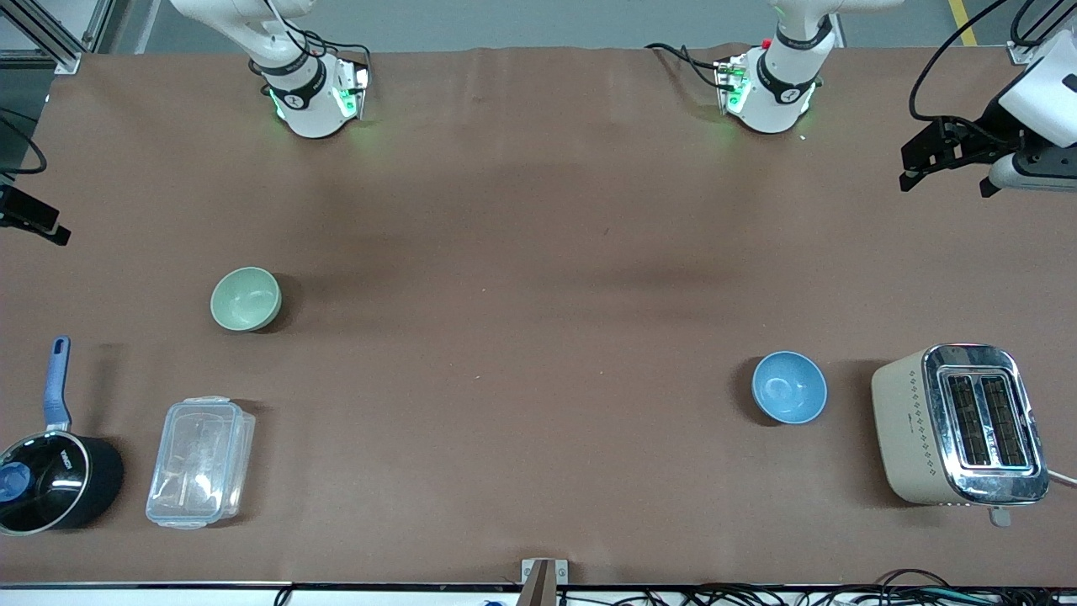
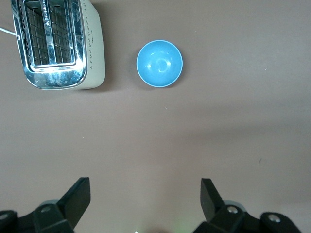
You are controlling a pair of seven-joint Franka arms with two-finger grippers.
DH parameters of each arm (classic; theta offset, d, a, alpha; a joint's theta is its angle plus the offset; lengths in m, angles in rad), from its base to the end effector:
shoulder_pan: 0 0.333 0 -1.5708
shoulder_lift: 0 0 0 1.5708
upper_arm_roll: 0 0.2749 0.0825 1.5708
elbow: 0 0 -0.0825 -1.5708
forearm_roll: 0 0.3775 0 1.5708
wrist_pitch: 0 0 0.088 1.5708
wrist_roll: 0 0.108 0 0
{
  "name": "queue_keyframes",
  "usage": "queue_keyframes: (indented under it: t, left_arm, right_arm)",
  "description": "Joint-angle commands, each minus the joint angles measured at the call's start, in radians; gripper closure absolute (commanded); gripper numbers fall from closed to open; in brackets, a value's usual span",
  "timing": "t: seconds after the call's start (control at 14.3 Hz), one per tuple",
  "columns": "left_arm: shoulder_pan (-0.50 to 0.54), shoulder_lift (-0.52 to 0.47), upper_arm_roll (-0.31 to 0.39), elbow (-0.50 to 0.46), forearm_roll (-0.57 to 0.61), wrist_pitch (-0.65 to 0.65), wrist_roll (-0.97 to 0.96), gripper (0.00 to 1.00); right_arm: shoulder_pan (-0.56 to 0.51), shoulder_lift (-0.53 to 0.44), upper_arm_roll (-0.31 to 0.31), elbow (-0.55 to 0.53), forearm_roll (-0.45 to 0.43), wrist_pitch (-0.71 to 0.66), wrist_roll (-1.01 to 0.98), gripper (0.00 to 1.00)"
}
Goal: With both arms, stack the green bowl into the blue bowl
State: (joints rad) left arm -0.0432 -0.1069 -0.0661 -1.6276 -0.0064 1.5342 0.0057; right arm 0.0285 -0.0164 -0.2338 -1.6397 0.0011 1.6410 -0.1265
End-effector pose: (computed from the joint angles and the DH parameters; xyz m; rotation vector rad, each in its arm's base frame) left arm 0.5118 -0.0586 0.6095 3.1363 -0.1805 0.0209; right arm 0.5376 -0.1127 0.5651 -3.1370 0.1238 -0.0280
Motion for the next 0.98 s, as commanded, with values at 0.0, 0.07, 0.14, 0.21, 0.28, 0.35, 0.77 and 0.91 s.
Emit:
queue_keyframes:
  t: [0.0,0.07,0.14,0.21,0.28,0.35,0.77,0.91]
  left_arm:
    - [0.011,0.013,-0.011,0.023,-0.006,-0.003,0.014,0.00]
    - [0.013,0.013,-0.009,0.025,-0.004,-0.003,0.014,0.00]
    - [0.014,0.015,-0.009,0.026,-0.001,-0.003,0.014,0.00]
    - [0.014,0.029,-0.008,0.035,0.000,-0.003,0.014,0.00]
    - [0.016,0.054,-0.006,0.051,0.000,-0.003,0.013,0.00]
    - [0.020,0.085,-0.006,0.057,0.000,0.000,0.014,0.00]
    - [0.037,0.283,-0.006,0.011,0.060,0.163,0.008,0.00]
    - [0.040,0.323,-0.006,-0.059,0.062,0.301,0.008,0.00]
  right_arm:
    - [0.001,-0.019,0.005,-0.012,-0.010,0.002,-0.005,0.00]
    - [0.001,-0.019,0.005,-0.006,-0.010,-0.001,-0.005,0.00]
    - [0.001,-0.019,0.005,-0.002,-0.010,-0.003,-0.005,0.00]
    - [0.001,-0.019,0.005,0.003,-0.010,-0.004,-0.005,0.00]
    - [0.001,-0.019,0.005,0.009,-0.010,-0.004,-0.005,0.00]
    - [0.001,-0.019,0.005,0.018,-0.010,-0.004,-0.005,0.00]
    - [0.001,-0.013,0.005,0.024,-0.010,-0.017,-0.007,0.00]
    - [-0.002,0.000,0.005,0.006,-0.010,-0.006,-0.008,0.00]
